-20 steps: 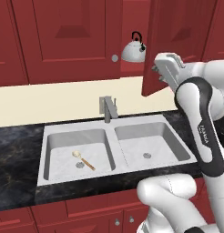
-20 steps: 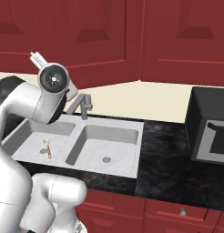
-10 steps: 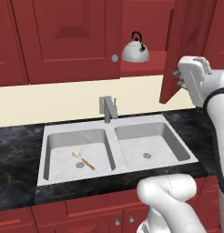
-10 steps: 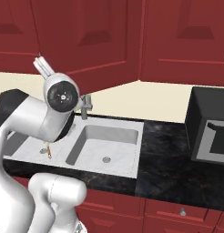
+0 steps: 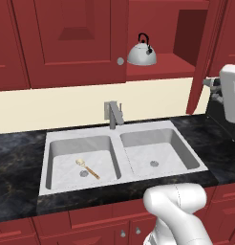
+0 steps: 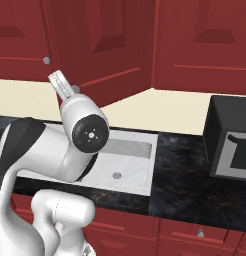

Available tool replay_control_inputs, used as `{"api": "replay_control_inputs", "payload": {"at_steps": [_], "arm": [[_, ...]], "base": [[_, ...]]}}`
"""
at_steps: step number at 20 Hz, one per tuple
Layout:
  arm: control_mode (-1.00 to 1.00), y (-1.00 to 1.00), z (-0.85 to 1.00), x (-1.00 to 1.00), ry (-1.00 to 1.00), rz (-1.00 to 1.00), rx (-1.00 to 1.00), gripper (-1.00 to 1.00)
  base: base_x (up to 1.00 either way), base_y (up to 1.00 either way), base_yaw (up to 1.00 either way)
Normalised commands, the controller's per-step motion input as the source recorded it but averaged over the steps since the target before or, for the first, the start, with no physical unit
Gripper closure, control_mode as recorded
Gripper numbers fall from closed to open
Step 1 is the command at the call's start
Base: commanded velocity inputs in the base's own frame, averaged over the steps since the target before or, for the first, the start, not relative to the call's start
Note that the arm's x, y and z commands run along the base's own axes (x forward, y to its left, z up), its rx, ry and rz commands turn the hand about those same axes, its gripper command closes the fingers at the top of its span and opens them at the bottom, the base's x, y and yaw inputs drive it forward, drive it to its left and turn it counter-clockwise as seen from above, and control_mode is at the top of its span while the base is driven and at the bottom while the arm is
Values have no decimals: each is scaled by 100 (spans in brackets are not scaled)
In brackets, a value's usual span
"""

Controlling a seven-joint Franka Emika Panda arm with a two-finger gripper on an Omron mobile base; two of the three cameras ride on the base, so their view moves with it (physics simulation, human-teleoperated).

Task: Open the cabinet, pick the kettle from the cabinet, and place it in the sink.

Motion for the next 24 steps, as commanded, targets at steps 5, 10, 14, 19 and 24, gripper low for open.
{"api": "replay_control_inputs", "payload": {"at_steps": [5,10,14,19,24], "arm": [[-100,-28,-25,-35,2,-1,0,-100],[-100,2,0,-36,4,0,0,-100],[-100,32,0,-10,21,0,-1,-100],[-100,45,0,0,23,0,-4,-100],[-100,45,0,2,6,-1,-3,-100]], "base": [[0,0,0],[0,0,0],[0,0,0],[0,0,0],[0,0,0]]}}
